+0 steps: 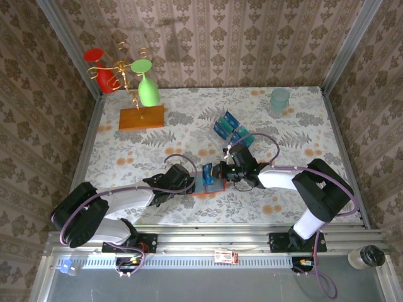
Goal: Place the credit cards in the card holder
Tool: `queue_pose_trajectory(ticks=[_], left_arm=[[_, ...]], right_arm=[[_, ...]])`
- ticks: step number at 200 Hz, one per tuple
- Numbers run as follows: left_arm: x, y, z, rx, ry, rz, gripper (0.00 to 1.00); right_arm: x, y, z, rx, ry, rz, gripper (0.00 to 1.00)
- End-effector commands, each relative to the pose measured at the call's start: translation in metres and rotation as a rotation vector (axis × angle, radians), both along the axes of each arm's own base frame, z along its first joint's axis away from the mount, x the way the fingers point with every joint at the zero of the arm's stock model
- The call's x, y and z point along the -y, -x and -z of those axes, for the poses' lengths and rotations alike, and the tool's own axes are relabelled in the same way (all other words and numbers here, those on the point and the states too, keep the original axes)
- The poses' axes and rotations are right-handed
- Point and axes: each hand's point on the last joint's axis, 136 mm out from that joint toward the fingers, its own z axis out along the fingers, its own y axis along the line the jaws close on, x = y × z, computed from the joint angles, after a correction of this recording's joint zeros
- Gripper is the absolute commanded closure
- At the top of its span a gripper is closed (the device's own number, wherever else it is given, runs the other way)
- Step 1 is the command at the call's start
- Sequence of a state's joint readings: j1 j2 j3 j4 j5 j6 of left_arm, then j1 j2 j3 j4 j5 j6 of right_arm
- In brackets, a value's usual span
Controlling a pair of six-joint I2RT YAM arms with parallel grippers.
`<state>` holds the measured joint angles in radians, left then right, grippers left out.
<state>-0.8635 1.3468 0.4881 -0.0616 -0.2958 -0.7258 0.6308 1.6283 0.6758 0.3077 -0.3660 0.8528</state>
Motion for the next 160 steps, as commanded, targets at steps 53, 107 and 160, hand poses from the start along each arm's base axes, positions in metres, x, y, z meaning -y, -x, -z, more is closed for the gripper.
queue_pose_trajectory(ticks=[53,107,160], left_arm=[[-0.013,0.01,0.014,-0.041,-0.046,-0.018,0.0],[-0.014,0.01,0.015,-0.042,-0.047,-0.019,0.0],[-0.014,0.01,0.015,-0.042,-0.045,-0.02,0.0]], right_arm=[[0.001,0.004,0.015,-0.026,-0.034,0.023,1.0],[-0.003,0.009,0.017,-0.041,-0.066,0.011,1.0],[-0.003,0.014,0.02,-0.055,-0.078,0.002,1.0]])
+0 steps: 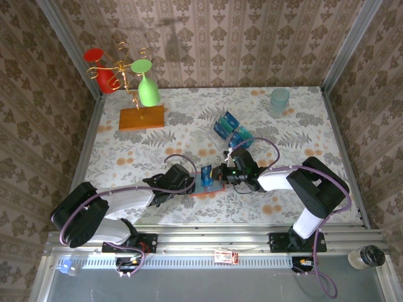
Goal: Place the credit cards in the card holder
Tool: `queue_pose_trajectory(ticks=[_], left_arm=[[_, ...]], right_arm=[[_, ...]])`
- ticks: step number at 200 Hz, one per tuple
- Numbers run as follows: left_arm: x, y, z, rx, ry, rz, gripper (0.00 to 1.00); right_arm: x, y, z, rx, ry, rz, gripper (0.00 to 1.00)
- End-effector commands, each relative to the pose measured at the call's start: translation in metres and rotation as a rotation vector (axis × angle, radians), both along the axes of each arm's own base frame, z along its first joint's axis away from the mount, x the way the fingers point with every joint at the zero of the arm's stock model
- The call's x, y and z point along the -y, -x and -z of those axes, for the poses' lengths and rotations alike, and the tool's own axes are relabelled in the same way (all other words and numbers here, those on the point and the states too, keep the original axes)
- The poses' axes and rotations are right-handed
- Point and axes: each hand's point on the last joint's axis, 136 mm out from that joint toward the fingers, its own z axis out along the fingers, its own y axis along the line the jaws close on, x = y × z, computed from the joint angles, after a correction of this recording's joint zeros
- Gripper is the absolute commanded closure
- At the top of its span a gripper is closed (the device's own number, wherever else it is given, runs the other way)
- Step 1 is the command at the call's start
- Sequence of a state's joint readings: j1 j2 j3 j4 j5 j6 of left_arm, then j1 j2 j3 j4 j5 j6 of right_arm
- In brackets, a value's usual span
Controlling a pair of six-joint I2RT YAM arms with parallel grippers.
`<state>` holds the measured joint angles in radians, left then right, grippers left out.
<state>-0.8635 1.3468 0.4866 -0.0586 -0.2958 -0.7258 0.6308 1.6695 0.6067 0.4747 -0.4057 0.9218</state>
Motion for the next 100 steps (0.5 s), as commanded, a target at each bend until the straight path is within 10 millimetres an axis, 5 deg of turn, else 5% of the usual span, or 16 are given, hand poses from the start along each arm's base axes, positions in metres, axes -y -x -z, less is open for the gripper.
queue_pose_trajectory(ticks=[1,100], left_arm=[[-0.013,0.01,0.015,-0.043,-0.047,-0.019,0.0],[-0.012,0.009,0.014,-0.042,-0.045,-0.02,0.0]], right_arm=[[0.001,0.009,0.011,-0.035,0.0,-0.011,1.0],[0.005,0.022,0.019,-0.076,0.031,-0.031,1.0]])
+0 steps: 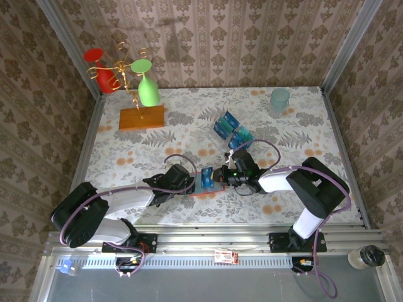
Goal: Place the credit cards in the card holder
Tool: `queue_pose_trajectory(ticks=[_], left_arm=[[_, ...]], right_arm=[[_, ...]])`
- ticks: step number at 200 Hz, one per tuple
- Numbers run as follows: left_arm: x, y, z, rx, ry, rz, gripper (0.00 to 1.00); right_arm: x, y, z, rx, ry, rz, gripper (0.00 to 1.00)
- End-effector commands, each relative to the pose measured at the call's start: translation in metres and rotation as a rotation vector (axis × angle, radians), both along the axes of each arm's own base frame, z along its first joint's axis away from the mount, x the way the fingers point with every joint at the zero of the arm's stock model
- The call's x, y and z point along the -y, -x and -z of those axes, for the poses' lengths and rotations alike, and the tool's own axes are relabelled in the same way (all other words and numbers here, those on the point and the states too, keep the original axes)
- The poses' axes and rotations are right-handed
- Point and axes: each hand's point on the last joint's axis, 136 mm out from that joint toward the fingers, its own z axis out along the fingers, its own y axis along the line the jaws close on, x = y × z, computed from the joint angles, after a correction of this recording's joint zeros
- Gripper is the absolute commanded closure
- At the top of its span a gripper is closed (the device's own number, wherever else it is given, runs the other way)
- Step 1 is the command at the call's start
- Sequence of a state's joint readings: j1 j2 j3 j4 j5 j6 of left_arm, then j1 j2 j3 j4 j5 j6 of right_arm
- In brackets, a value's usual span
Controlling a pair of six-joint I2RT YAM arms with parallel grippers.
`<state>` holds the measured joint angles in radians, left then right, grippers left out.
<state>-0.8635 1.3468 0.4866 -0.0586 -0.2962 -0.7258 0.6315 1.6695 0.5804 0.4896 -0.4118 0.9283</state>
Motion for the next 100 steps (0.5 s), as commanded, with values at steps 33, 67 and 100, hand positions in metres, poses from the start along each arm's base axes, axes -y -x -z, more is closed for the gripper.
queue_pose_trajectory(ticks=[33,67,100], left_arm=[[-0.0121,0.0087,0.0152,-0.043,-0.045,-0.02,0.0],[-0.0112,0.0082,0.0147,-0.041,-0.043,-0.018,0.0],[-0.0108,0.0075,0.0144,-0.039,-0.044,-0.017,0.0]], right_arm=[[0.0013,0.0188,0.0135,-0.068,0.033,-0.041,1.0],[0.0043,0.0215,0.0152,-0.074,0.048,-0.035,1.0],[0.0082,0.0226,0.0146,-0.073,0.063,-0.023,1.0]])
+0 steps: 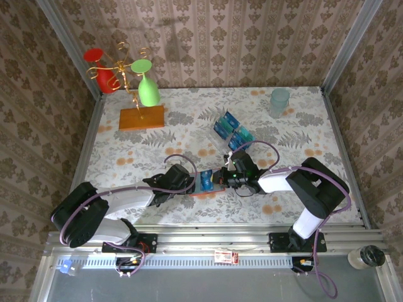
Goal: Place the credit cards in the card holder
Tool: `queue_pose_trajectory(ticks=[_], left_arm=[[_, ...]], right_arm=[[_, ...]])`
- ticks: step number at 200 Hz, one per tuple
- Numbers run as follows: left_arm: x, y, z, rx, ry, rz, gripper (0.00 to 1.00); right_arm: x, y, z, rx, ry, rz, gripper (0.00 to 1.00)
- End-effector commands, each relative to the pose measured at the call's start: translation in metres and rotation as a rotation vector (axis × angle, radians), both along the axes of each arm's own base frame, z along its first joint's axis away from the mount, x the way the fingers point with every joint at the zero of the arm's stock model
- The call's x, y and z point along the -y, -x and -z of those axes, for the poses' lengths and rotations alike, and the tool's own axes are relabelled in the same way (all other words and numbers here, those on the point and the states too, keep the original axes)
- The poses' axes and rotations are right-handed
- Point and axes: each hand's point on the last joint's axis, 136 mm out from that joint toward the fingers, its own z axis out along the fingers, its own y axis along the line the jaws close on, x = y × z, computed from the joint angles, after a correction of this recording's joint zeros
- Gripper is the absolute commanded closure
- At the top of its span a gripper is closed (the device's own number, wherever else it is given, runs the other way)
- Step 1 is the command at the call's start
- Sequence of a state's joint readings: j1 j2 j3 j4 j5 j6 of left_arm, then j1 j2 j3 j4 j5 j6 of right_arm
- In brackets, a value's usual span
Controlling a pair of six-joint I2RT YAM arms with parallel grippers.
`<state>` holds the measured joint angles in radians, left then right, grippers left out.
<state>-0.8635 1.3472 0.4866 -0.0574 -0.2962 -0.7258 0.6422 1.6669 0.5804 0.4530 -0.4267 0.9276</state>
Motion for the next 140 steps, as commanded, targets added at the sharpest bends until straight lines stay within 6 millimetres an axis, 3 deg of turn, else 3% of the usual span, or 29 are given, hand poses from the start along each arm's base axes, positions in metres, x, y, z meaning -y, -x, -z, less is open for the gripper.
queue_pose_trajectory(ticks=[1,140], left_arm=[[-0.011,0.008,0.014,-0.04,-0.043,-0.017,0.0],[-0.011,0.008,0.016,-0.041,-0.042,-0.017,0.0]], right_arm=[[0.009,0.013,0.009,-0.039,0.051,-0.001,1.0],[0.001,0.019,0.014,-0.087,0.071,-0.056,1.0]])
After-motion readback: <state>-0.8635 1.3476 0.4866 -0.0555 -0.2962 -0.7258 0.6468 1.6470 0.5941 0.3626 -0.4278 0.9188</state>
